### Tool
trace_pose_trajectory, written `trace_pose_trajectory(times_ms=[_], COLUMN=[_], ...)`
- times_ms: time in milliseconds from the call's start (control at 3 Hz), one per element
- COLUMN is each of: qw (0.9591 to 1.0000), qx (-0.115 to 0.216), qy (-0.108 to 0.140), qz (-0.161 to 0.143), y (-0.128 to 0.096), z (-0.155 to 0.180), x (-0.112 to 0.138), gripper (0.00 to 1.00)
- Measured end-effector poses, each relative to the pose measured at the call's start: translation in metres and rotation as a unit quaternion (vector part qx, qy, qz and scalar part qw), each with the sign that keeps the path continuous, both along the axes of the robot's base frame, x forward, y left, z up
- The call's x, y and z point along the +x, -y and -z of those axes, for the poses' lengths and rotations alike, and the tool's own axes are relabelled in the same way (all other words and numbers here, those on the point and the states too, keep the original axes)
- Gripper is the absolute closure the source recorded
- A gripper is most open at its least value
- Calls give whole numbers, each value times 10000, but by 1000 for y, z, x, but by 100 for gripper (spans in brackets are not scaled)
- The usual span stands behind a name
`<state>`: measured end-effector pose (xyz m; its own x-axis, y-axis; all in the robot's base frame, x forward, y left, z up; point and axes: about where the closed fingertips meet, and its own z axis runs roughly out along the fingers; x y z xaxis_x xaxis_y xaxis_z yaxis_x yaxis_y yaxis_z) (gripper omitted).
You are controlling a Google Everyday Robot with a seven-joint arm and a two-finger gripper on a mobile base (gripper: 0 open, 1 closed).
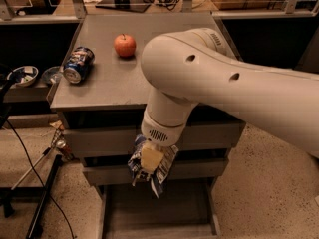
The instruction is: Place blue chip bag into bottom drawer
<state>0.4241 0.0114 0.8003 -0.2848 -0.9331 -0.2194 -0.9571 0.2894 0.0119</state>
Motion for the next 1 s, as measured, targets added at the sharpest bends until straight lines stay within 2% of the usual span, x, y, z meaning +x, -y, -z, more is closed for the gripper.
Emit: trace_pose_trajectory(times_ms=[333,667,1000], qw=[9999,9993,9973], qx=[35,51,36], qy=[-125,-353,-709], qz=[31,99,178], y=[-5,-11,-14], z=[12,41,82], x=[-10,-24,-35], gripper=[100,100,100])
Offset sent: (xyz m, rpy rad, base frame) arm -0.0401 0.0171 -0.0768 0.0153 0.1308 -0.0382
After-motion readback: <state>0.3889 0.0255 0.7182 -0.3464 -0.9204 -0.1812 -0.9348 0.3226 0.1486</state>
